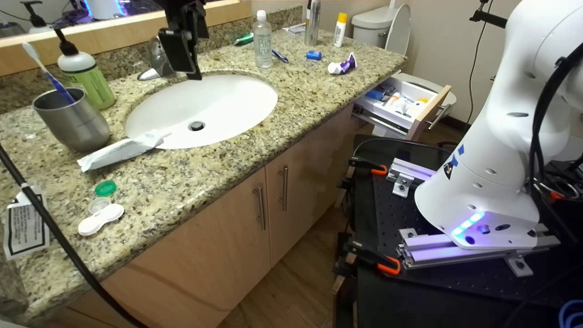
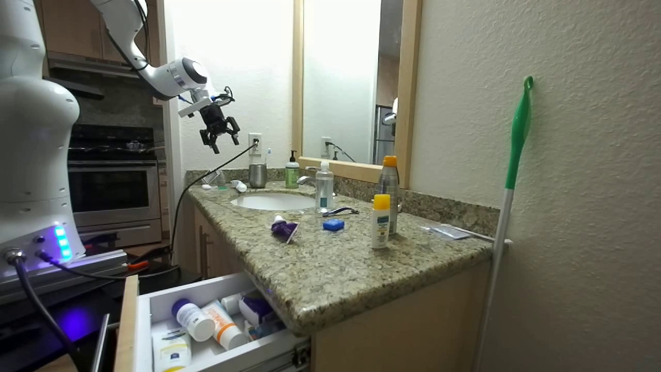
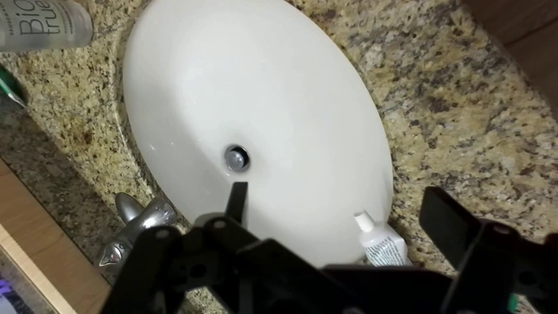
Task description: Move the purple tube of tooth paste to the right, move the blue object to the right, move the white tube to the right, remove the toothbrush from the silver cup and place it on the right side of the counter
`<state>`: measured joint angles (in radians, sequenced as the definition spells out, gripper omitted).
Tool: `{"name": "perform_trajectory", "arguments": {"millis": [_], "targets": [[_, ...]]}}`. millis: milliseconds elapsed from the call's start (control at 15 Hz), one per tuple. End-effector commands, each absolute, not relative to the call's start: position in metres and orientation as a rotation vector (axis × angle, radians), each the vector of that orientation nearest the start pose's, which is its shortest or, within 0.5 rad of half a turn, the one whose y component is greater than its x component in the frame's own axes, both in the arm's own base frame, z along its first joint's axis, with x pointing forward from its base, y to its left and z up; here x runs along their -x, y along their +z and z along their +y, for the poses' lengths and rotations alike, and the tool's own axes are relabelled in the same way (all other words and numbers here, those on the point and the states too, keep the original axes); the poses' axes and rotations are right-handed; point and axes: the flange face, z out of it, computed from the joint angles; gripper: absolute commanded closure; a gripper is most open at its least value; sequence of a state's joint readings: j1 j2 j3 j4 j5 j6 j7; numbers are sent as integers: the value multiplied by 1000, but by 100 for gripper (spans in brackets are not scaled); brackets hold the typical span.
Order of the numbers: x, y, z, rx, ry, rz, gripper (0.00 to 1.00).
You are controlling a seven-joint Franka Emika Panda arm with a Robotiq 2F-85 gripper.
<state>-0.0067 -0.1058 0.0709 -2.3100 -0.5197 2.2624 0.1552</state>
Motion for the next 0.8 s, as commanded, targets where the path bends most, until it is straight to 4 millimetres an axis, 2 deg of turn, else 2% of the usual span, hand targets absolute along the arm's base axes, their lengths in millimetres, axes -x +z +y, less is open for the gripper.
{"name": "perform_trajectory", "arguments": {"millis": [0, 200, 400, 467, 667, 733], "targets": [[-510, 394, 21, 3435, -296, -515, 0], [-529, 405, 46, 3346, -486, -768, 0], [-538, 403, 61, 3423, -440, -1023, 0], [-526, 407, 55, 3386, -476, -901, 0], [-527, 407, 59, 3389, -479, -907, 0], [-524, 421, 51, 3491, -646, -853, 0]]}}
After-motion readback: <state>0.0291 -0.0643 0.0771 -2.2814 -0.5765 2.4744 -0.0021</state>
